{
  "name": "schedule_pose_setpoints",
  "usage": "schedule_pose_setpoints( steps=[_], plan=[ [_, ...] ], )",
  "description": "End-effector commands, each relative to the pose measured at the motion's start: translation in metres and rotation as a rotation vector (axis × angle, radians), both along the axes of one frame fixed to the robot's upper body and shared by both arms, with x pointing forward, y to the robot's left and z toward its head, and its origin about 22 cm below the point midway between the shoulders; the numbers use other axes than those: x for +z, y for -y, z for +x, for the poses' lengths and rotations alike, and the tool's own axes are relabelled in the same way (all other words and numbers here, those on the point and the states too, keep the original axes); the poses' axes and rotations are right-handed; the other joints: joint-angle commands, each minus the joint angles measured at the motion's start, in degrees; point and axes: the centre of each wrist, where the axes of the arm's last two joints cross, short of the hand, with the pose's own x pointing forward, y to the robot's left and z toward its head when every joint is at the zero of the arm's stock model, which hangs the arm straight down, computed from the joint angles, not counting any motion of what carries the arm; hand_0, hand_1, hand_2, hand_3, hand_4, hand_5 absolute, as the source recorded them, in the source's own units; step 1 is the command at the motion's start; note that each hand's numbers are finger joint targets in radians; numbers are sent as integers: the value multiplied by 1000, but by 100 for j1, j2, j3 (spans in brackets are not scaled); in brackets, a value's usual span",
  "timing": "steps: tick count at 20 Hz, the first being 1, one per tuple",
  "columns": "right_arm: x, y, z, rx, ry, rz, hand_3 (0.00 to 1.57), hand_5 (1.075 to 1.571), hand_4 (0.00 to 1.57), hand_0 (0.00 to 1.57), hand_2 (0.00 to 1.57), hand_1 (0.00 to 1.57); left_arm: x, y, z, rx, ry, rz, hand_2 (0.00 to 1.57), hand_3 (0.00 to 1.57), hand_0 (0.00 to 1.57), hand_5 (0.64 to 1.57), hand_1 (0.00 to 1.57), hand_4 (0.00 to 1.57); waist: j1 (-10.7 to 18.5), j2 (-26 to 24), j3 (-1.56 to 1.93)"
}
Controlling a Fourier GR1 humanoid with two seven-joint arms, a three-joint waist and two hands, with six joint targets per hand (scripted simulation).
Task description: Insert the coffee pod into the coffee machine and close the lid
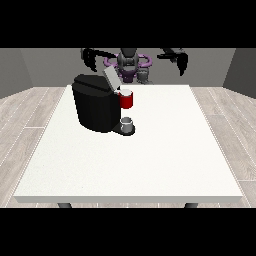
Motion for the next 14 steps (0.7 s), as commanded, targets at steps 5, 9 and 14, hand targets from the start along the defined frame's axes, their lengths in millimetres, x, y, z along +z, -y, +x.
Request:
schedule_pose_setpoints(
  steps=[5, 9, 14],
  plan=[
    [15, 15, 28, 9, 51, 5, 0, 1571, 0, 0, 0, 0, 31, -20, -9, 11, 47, 33, 0, 0, 0, 1571, 0, 0, -29, 498, 1],
    [6, -8, 30, 69, 19, -27, 0, 1571, 0, 0, 0, 0, 30, -25, -13, 53, 66, 37, 0, 0, 0, 1571, 0, 0, -268, 631, 0],
    [9, -22, 38, 72, 61, -63, 0, 1571, 0, 0, 0, 0, 22, -25, -29, 47, 61, 25, 0, 0, 0, 1571, 0, 0, -158, 639, 0]
  ],
)
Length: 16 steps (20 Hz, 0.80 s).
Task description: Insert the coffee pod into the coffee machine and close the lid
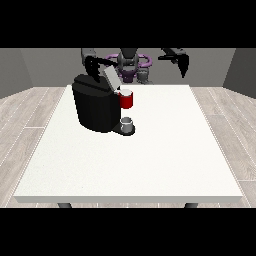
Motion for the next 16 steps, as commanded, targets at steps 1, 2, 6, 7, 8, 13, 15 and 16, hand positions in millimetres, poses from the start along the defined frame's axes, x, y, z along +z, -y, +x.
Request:
schedule_pose_setpoints(
  steps=[1, 2, 6, 7, 8, 13, 15, 16],
  plan=[
    [0, -20, 1, 37, -2, -14, 0, 1571, 0, 0, 0, 0, -14, -14, -18, 45, -11, 7, 0, 0, 0, 1571, 0, 0, -111, -71, -1],
    [16, -18, 16, -2, 8, -11, 0, 1571, 0, 0, 0, 0, 6, -4, -2, 19, 2, -23, 0, 0, 0, 1571, 0, 0, 3, 133, 0],
    [12, 0, 18, 19, 44, 0, 0, 1571, 40, 0, 0, 0, 1, -12, -9, 45, 39, 1, 0, 0, 0, 1571, 0, 0, -58, 302, 0],
    [21, -8, 24, 22, 29, -10, 0, 1571, 0, 0, 0, 0, -5, -2, -13, 34, 46, 13, 0, 0, 0, 1571, 0, 0, -34, 252, 0],
    [23, -17, 27, 30, 32, -14, 0, 1571, 0, 0, 0, 0, -2, -11, -10, 17, 54, 39, 0, 0, 0, 1571, 0, 0, 43, 404, 0],
    [10, -26, 25, 57, 41, -42, 0, 1571, 0, 0, 0, 0, 3, 8, -8, 30, 34, 16, 0, 0, 0, 1571, 0, 0, 18, 316, 0],
    [32, -36, 31, 78, 62, -51, 0, 1571, 0, 0, 0, 0, -9, -11, -7, 49, 77, 34, 0, 0, 0, 1571, 0, 0, -82, 475, -2],
    [19, -34, 32, 52, 64, -31, 0, 1571, 0, 0, 0, 0, 18, 1, 3, 18, 51, 38, 0, 0, 0, 1571, 0, 0, 59, 485, 0]
  ],
)
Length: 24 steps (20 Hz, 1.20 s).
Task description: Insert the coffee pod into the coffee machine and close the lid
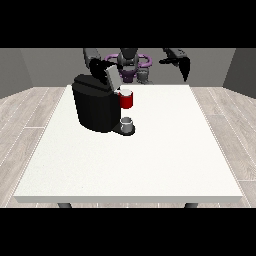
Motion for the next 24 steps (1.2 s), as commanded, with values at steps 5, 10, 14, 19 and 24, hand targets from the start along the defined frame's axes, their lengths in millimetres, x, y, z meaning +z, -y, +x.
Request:
schedule_pose_setpoints(
  steps=[5, 10, 14, 19, 24],
  plan=[
    [-8, -20, 8, 14, -36, -36, 0, 1571, 182, 0, 0, 0, 13, -3, 4, 10, 5, -8, 0, 0, 0, 1571, 0, 24, 166, 115, 20],
    [17, -58, 7, 119, -21, -100, 0, 1571, 0, 0, 0, 0, -10, -32, 1, 70, -15, 7, 0, 0, 0, 1571, 0, 169, -126, -19, 18],
    [38, -71, 15, 103, 19, -139, 0, 1571, 125, 0, 0, 0, -8, -27, 5, 30, -35, -23, 0, 0, 0, 1571, 0, 139, -19, 49, 18],
    [46, -54, 25, 89, 32, -140, 0, 1571, 142, 0, 0, 0, -6, 4, 1, 10, -13, -7, 0, 0, 0, 1571, 0, 0, 113, 20, 19],
    [14, -76, 9, 145, 51, -125, 0, 1571, 30, 0, 0, 0, -9, -4, -5, 4, 27, 13, 0, 0, 0, 1571, 0, 202, 56, -159, 20]
  ],
)
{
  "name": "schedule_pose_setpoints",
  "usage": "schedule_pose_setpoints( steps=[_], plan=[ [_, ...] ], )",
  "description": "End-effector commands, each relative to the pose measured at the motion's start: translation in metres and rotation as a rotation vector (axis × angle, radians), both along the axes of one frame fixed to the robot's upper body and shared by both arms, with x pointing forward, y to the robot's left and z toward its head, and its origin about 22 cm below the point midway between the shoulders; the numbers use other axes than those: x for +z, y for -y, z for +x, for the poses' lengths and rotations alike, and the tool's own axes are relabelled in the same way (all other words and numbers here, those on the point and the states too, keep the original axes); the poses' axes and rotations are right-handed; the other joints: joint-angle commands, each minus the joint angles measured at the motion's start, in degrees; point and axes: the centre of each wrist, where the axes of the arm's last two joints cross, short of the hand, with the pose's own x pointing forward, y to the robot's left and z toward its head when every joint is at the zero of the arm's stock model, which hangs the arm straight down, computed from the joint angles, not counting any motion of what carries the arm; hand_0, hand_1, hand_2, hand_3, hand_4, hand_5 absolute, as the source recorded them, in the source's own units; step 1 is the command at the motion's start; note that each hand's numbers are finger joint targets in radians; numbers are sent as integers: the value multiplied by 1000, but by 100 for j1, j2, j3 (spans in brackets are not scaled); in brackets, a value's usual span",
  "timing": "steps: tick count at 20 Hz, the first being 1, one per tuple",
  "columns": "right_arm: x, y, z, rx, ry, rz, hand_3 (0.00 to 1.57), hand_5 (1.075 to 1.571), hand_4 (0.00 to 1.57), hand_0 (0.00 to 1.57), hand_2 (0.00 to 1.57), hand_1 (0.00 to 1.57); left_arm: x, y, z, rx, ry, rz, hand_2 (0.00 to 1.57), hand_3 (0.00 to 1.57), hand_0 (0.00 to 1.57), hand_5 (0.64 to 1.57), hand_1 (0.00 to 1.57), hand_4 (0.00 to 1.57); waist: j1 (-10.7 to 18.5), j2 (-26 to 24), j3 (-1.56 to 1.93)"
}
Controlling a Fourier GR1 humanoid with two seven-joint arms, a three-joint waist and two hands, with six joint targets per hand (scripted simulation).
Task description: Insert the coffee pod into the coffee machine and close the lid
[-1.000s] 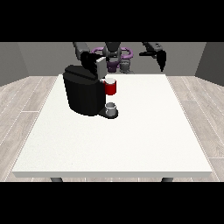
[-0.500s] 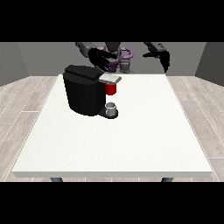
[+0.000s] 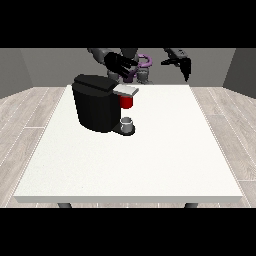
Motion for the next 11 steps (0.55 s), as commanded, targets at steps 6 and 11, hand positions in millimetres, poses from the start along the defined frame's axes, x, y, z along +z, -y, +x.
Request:
schedule_pose_setpoints(
  steps=[6, 11],
  plan=[
    [-48, -17, -36, 144, -26, 158, 0, 1571, 275, 0, 0, 0, -21, 11, -13, 17, 0, -57, 0, 0, 0, 1571, 0, 192, -378, -578, 2],
    [-95, -2, -76, 67, -136, 266, 0, 1571, 157, 0, 0, 0, -30, -22, -20, 103, -81, -46, 0, 0, 0, 1571, 0, 192, -791, -956, 2]
  ],
)
